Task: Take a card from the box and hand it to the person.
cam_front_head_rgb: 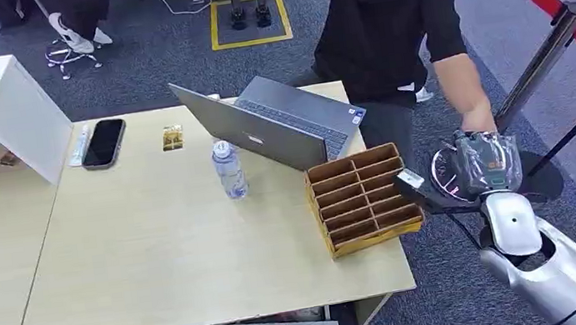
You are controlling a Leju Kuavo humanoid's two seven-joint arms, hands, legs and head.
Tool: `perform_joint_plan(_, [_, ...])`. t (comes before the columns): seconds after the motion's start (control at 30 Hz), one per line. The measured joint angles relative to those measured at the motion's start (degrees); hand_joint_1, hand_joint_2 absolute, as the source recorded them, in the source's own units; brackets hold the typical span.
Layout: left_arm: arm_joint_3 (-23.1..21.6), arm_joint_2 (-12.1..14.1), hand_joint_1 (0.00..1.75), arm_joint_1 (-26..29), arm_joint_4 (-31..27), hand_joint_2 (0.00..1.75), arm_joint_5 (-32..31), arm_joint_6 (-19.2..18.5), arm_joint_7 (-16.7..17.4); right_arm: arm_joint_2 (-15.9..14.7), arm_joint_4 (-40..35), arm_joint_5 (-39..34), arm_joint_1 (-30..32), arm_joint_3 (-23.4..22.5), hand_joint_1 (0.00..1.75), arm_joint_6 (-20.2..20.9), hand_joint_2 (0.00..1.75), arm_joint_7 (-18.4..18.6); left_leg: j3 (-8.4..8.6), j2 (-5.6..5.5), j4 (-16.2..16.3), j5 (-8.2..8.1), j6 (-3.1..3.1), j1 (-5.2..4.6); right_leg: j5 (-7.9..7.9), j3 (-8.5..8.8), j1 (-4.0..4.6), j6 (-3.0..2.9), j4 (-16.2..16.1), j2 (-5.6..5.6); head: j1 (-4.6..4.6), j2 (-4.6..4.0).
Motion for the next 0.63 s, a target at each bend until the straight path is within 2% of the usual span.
perform_joint_plan(0.2, [0.0,0.0,0.0,0.0,0.0,0.0,-0.1,0.0,0.0,0.0,1.4,1.6,0.4,0.0,1.43,0.4,1.75,-0.4,0.01,0.01,0.0,0.0,0.0,0.0,0.0,0.0,0.0,0.0,0.0,0.01,0.0,0.0])
perform_joint_plan(0.23, [0.0,0.0,0.0,0.0,0.0,0.0,-0.2,0.0,0.0,0.0,1.6,1.6,0.4,0.0,1.22,0.4,1.75,-0.5,0.01,0.01,0.0,0.0,0.0,0.0,0.0,0.0,0.0,0.0,0.0,0.01,0.0,0.0])
perform_joint_plan(0.27, [0.0,0.0,0.0,0.0,0.0,0.0,-0.2,0.0,0.0,0.0,1.8,1.7,0.4,0.0,0.82,0.4,1.75,-0.5,0.01,0.01,0.0,0.0,0.0,0.0,0.0,0.0,0.0,0.0,0.0,0.01,0.0,0.0])
perform_joint_plan(0.3, [0.0,0.0,0.0,0.0,0.0,0.0,-0.3,0.0,0.0,0.0,1.9,1.7,0.4,0.0,0.82,0.4,1.75,-0.5,0.01,0.01,0.0,0.0,0.0,0.0,0.0,0.0,0.0,0.0,0.0,0.01,0.0,0.0])
perform_joint_plan(0.37, [0.0,0.0,0.0,0.0,0.0,0.0,-0.3,0.0,0.0,0.0,2.2,1.7,0.5,0.0,0.02,0.4,1.75,-0.5,0.01,0.01,0.0,0.0,0.0,0.0,0.0,0.0,0.0,0.0,0.0,0.01,0.0,0.0])
perform_joint_plan(0.63, [0.0,0.0,0.0,0.0,0.0,0.0,-0.3,0.0,0.1,0.0,3.5,1.5,0.5,0.0,0.0,2.1,1.75,-0.5,0.01,0.01,0.0,0.0,0.0,0.0,0.0,0.0,0.0,0.0,0.0,0.01,0.02,0.0])
